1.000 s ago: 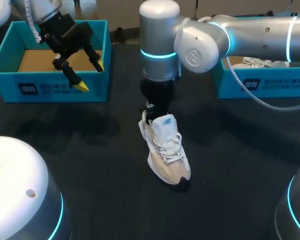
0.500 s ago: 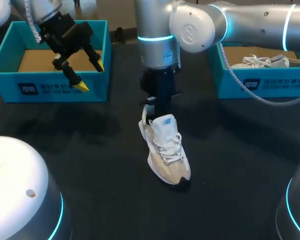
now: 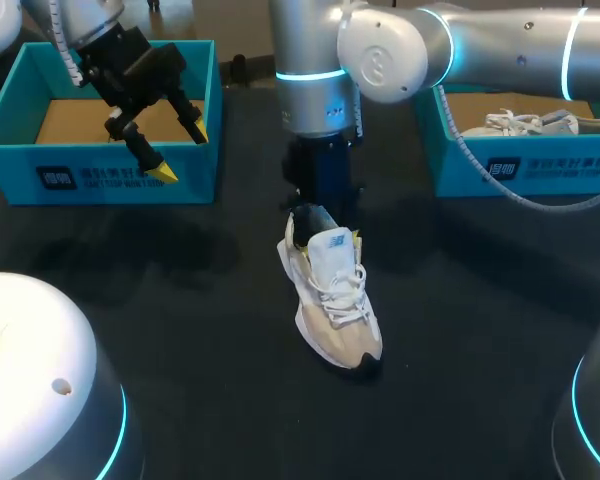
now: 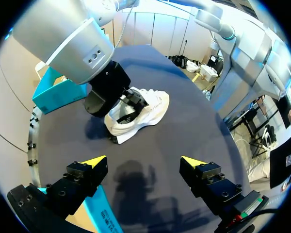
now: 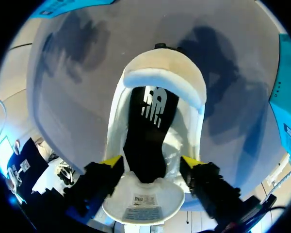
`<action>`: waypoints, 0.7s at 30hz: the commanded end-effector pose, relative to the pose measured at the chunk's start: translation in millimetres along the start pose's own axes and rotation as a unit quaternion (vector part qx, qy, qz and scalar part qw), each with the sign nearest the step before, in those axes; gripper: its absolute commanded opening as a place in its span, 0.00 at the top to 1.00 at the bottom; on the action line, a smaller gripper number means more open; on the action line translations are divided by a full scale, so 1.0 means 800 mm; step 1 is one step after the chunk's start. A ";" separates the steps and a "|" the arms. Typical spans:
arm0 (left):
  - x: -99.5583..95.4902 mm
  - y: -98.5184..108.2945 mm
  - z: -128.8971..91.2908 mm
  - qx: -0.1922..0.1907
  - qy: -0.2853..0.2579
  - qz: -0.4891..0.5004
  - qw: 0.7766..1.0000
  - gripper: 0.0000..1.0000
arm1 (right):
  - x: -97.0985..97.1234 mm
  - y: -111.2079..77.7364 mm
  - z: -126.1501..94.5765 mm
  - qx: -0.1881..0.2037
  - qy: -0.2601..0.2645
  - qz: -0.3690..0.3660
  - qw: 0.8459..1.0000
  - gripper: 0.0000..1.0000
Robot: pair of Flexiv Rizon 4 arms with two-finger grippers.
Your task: Take the shoe out of the shoebox, open the shoe tongue, remove and reinsert the insole, then place the shoe into the shoebox
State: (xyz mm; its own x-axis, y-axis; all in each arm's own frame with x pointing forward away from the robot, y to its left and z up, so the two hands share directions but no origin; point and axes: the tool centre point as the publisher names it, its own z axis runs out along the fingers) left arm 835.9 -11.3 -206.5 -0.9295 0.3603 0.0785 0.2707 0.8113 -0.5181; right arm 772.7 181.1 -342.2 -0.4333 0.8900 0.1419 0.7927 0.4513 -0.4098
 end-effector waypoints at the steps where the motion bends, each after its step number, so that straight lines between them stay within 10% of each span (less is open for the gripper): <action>1: 0.001 0.000 0.000 -0.001 -0.001 0.000 1.000 0.00 | 0.003 0.001 0.001 0.005 -0.001 -0.001 1.000 0.00; 21: 0.001 0.000 0.000 -0.001 -0.001 0.000 1.000 0.00 | 0.009 -0.014 -0.011 0.023 -0.001 0.013 1.000 0.00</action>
State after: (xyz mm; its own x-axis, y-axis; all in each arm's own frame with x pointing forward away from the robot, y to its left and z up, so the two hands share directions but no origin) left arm 835.9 -11.3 -206.5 -0.9296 0.3602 0.0785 0.2707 0.8113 -0.5181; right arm 768.3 185.0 -331.3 -0.4164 0.9002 0.1273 0.7794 0.4256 -0.4599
